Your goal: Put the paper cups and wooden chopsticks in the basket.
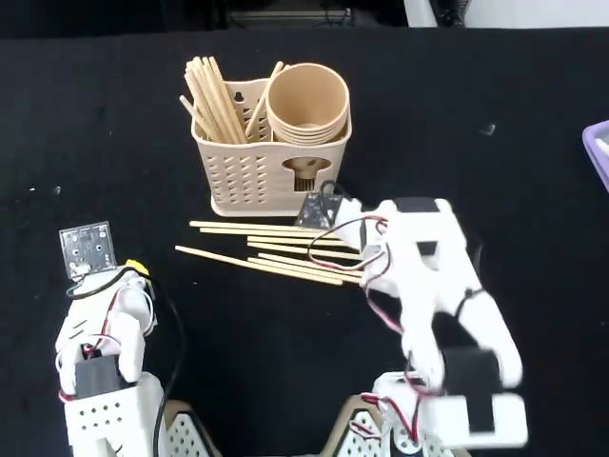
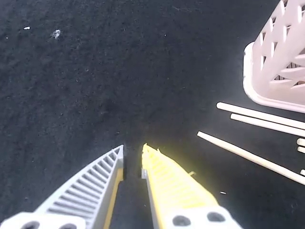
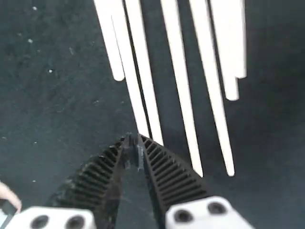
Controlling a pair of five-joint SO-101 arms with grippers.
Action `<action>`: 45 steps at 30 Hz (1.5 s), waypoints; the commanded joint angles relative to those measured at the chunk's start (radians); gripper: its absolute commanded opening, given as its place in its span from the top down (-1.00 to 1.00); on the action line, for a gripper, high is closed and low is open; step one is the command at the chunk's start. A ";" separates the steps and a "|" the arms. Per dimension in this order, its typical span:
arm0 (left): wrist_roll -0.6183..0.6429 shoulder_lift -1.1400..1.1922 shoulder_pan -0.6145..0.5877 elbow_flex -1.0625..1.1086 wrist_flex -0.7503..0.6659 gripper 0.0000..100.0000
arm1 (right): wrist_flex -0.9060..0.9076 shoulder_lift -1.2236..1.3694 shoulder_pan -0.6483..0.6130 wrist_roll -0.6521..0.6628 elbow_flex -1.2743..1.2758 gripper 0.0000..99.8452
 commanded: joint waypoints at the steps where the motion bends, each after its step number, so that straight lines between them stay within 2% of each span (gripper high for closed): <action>1: -0.008 -0.006 0.002 0.001 0.003 0.86 | 0.034 -0.211 -0.031 0.005 0.073 0.98; 3: -0.008 -0.006 -0.008 0.050 0.005 0.86 | 0.029 -0.275 -0.058 -0.008 0.111 0.98; 5: -0.005 0.003 -0.039 0.067 0.025 0.86 | -0.002 -0.317 -0.091 -0.084 0.128 0.97; 9: -0.002 0.003 -0.085 0.065 0.144 0.86 | -0.041 -0.321 -0.175 -0.224 0.136 0.81; 13: 0.000 -0.008 -0.085 0.064 0.347 0.86 | -0.046 -0.305 -0.207 -0.252 0.134 0.63; 22: 0.000 -0.021 -0.082 0.065 0.322 0.86 | -0.054 -0.188 -0.216 -0.153 0.125 0.67; 39: 0.000 -0.021 -0.082 0.065 0.324 0.86 | -0.232 0.051 -0.219 -0.147 0.120 0.67; 45: 0.000 -0.021 -0.082 0.065 0.324 0.86 | -0.192 0.058 -0.224 -0.146 0.128 0.98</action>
